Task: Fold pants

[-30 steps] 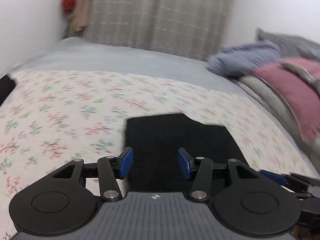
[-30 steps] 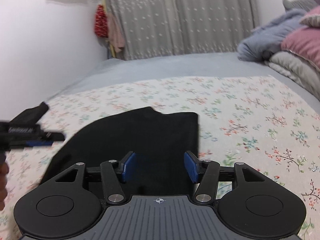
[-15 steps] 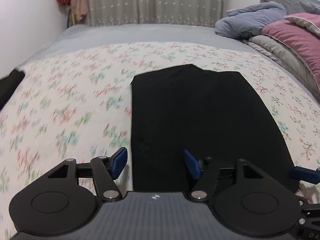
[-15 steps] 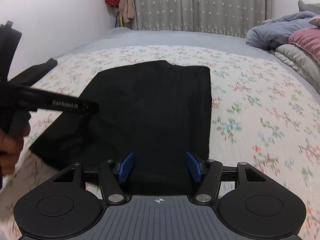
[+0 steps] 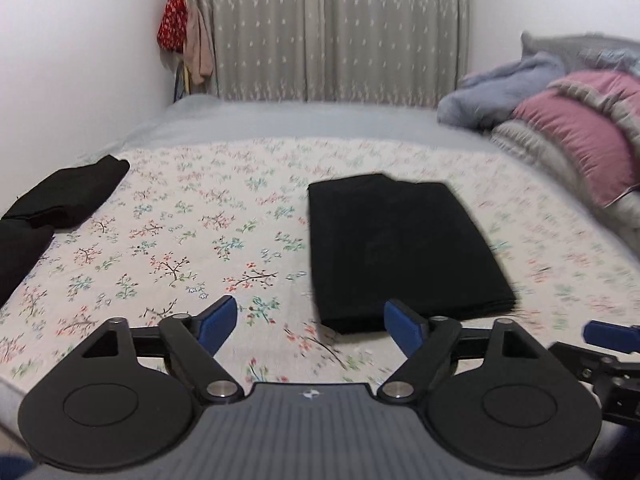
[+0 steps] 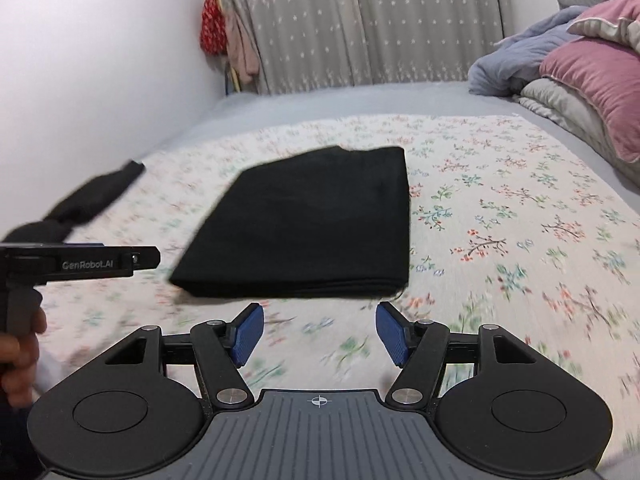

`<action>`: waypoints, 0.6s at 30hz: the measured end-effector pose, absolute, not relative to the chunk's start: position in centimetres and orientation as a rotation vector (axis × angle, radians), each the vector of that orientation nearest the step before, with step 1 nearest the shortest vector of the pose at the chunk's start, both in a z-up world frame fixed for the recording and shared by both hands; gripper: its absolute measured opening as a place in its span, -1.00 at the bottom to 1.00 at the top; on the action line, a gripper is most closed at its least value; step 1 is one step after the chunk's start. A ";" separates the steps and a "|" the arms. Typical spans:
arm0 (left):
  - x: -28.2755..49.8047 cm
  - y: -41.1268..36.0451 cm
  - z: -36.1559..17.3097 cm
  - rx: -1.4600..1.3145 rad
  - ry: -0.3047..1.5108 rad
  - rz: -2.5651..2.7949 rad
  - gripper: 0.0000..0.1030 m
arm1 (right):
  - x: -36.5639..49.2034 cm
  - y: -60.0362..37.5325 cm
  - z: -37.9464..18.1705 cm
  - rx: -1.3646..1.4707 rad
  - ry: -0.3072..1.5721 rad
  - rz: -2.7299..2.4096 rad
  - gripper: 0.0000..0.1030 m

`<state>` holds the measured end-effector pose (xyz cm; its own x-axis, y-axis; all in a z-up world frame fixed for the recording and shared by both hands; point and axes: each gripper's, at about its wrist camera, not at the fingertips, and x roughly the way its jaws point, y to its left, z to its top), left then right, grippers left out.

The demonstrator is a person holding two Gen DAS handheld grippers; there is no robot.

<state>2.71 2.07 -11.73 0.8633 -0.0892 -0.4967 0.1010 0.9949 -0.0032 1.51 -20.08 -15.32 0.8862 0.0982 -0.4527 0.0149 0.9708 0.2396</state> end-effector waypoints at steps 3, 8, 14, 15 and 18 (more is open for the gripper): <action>0.3 2.0 -11.0 0.012 0.485 -0.134 0.94 | -1.4 -19.5 -13.8 0.246 0.441 0.047 0.26; -1.8 2.1 -10.0 -0.022 0.477 -0.148 0.96 | -5.0 -19.2 -11.4 0.266 0.368 0.047 0.59; -3.3 2.3 -9.0 -0.023 0.469 -0.154 1.00 | -7.8 -18.4 -8.7 0.250 0.299 0.033 0.86; -3.3 2.5 -8.8 -0.023 0.463 -0.152 1.00 | -8.2 -18.3 -8.3 0.248 0.291 0.031 0.87; -3.7 2.8 -8.2 -0.027 0.449 -0.145 1.00 | -9.3 -18.0 -7.4 0.241 0.272 0.024 0.98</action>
<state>-3.69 2.82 -8.18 0.8905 -0.1460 -0.4309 0.1340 0.9893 -0.0582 -9.34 -18.04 -7.43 0.9632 0.0559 -0.2630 0.0089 0.9709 0.2392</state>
